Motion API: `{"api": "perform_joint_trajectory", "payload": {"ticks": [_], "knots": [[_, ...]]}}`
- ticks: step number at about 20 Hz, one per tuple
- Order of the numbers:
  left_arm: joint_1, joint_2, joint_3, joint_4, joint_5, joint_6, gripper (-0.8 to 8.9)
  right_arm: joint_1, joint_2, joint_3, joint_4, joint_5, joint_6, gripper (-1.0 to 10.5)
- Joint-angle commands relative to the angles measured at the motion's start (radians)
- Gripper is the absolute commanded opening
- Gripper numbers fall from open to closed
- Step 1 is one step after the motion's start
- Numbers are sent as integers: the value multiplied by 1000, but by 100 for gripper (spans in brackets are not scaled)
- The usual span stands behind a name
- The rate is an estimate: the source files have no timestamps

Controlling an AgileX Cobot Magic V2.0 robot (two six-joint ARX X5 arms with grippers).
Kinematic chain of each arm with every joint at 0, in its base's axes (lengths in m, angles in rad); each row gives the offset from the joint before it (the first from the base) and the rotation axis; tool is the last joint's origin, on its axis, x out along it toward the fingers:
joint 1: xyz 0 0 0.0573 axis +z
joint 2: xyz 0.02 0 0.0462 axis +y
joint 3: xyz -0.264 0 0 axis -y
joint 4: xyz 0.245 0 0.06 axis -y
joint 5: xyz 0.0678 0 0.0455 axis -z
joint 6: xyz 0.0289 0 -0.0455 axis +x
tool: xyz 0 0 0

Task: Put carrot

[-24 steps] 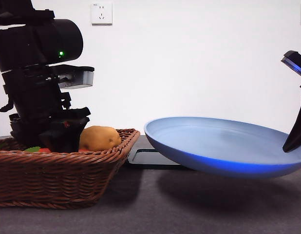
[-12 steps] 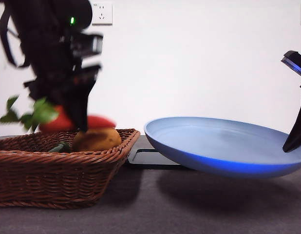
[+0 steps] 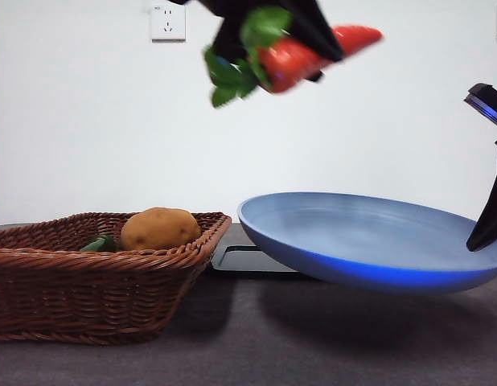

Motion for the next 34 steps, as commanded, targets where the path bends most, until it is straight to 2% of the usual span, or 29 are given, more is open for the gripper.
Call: {"api": "perform_joint_trajectory", "payload": {"ticks": [1,5,11,15,18,21,23,26,28,34], "knots": [[-68,64,13,15,-97,-2,99,2,6,13,10,-10,3,4],[-126,176,13,16,-121,-2,99,2,6,13,4,-11,8,4],[-136,251,13,12,-121,-2,103,2,6,13,-23,-11,9,4],[-136,251,13,12,-125,-2,234,2,6,13,-29,-11,10,4],[-143,251,13,14,-126,-7,250,2,6,13,-29,-11,10,4],[-139,247,14,18,-127,-47,250,1,6,13,-37,-4,107,4],[-127,224,14,1,-146,-59,249,0,6,22,-57,5,112,3],[-106,148,14,-51,-170,-58,249,0,19,75,-101,74,96,3],[-89,77,14,-86,-192,-55,249,0,51,132,-104,77,88,3],[-66,-134,14,-136,-203,-60,246,-1,317,394,-98,104,56,3]]}}
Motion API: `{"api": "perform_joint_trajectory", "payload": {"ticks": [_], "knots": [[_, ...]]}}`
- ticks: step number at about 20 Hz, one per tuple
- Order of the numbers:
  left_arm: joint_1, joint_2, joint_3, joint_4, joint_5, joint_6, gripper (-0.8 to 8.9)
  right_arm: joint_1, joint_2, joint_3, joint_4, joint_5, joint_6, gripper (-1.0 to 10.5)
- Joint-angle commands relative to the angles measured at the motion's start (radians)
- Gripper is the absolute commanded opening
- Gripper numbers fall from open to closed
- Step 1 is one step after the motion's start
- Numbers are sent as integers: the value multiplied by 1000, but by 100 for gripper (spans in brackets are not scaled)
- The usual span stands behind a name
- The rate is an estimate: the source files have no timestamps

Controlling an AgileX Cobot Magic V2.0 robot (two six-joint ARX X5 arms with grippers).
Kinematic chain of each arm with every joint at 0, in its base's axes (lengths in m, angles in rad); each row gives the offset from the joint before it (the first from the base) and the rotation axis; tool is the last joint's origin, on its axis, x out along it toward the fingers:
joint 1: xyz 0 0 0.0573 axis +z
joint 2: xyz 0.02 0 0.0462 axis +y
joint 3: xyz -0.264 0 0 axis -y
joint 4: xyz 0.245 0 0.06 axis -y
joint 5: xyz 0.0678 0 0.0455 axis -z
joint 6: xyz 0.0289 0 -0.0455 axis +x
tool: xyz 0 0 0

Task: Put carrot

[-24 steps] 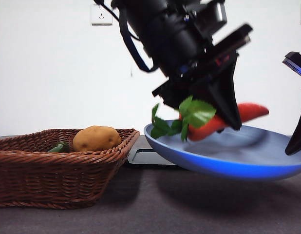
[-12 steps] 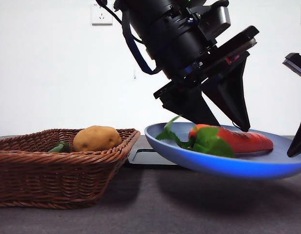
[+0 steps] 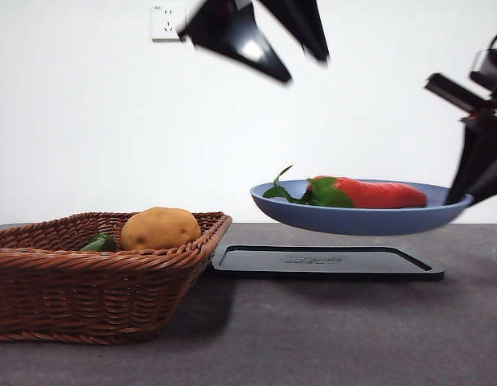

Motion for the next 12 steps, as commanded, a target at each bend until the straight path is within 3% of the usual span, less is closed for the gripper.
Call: {"api": "perform_joint_trajectory", "payload": {"ticks": [1,7,12], "knots": [[-8,-44,16,3,2,-7,246,-2,135,121,13,-3,-22,3],[-9,-102,16,-22,2,-7,246,-13,456,369,17,-5,-22,3],[-9,-102,16,-40,0,-6,246,-38,536,409,29,-9,-44,4]]}}
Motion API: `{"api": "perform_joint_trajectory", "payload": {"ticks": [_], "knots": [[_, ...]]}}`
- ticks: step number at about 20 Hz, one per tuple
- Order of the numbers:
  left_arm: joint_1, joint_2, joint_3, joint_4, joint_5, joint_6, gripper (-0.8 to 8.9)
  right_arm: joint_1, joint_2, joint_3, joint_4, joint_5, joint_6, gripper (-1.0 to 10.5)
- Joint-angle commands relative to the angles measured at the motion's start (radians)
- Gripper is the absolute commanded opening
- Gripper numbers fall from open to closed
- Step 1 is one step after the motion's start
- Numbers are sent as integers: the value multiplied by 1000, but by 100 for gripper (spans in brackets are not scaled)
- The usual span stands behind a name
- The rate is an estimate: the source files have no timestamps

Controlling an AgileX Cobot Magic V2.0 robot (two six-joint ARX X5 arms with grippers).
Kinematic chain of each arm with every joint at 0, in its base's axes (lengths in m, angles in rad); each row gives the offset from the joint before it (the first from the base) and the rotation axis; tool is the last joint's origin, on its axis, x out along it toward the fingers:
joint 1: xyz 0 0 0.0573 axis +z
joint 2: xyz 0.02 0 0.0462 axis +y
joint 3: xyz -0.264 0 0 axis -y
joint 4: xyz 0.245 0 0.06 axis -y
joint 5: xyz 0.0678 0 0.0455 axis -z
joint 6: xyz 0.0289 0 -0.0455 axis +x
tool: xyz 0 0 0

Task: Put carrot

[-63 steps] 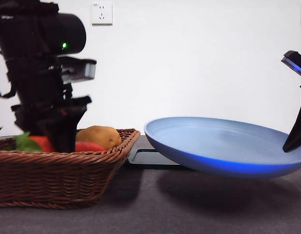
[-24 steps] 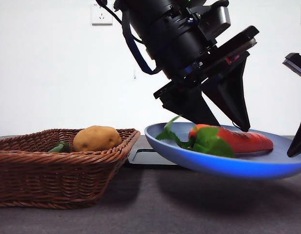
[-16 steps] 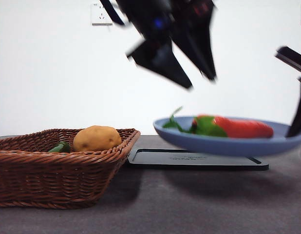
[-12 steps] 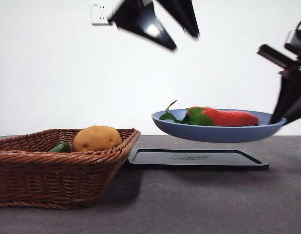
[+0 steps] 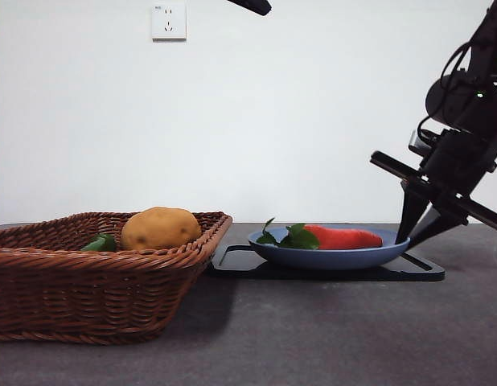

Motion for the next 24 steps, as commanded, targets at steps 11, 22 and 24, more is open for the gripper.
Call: {"api": "perform_joint_trajectory", "payload": {"ticks": [11,22,24], "knots": [[-8,11,16,85,-92,31,245,-24,-11,24,-20,-11,-64,180],[44,12,16,311,-431,77,7,42,-438,23,-385,11,-234,22],[77,12,16,252,-431,77,7,100,-525,20,-436,85,-246,21]]}}
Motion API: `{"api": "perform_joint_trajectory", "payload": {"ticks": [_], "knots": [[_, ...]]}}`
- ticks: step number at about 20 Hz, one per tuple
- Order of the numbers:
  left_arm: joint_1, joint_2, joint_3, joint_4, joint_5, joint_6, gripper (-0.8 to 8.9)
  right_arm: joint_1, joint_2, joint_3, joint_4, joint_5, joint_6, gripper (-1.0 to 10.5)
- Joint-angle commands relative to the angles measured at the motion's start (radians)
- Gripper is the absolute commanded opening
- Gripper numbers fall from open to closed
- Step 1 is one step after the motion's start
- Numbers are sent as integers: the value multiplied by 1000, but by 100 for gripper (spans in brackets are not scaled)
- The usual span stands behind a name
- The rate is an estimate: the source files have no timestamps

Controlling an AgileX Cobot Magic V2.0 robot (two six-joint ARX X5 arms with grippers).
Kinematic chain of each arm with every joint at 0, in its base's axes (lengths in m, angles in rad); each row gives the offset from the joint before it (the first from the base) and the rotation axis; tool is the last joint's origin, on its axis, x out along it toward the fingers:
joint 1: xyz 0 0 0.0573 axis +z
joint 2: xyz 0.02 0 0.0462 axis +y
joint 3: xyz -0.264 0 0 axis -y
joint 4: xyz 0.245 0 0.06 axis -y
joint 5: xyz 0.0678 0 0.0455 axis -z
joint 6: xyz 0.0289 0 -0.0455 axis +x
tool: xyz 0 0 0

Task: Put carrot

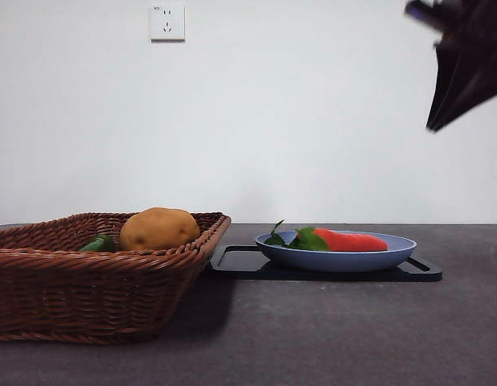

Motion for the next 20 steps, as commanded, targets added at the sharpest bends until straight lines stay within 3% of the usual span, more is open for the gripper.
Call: {"api": "perform_joint_trajectory", "payload": {"ticks": [1,7,13,17,20], "knots": [[37,10,16,-80,-5,12,6,67,-80,10,-18,95,-35,21],[169,-66,-6,-364,24,32,6,282,-414,-138,125,376,-35,6],[205,-355,-337,-201,25,17,6,380,-733,-465,423,590,-35,5],[204,-587,-597,-137,76,-25,6,388,-897,-716,602,607,-1,6],[203,-673,-644,-193,77,-61,8,383,-897,-751,570,640,10,11]]}}
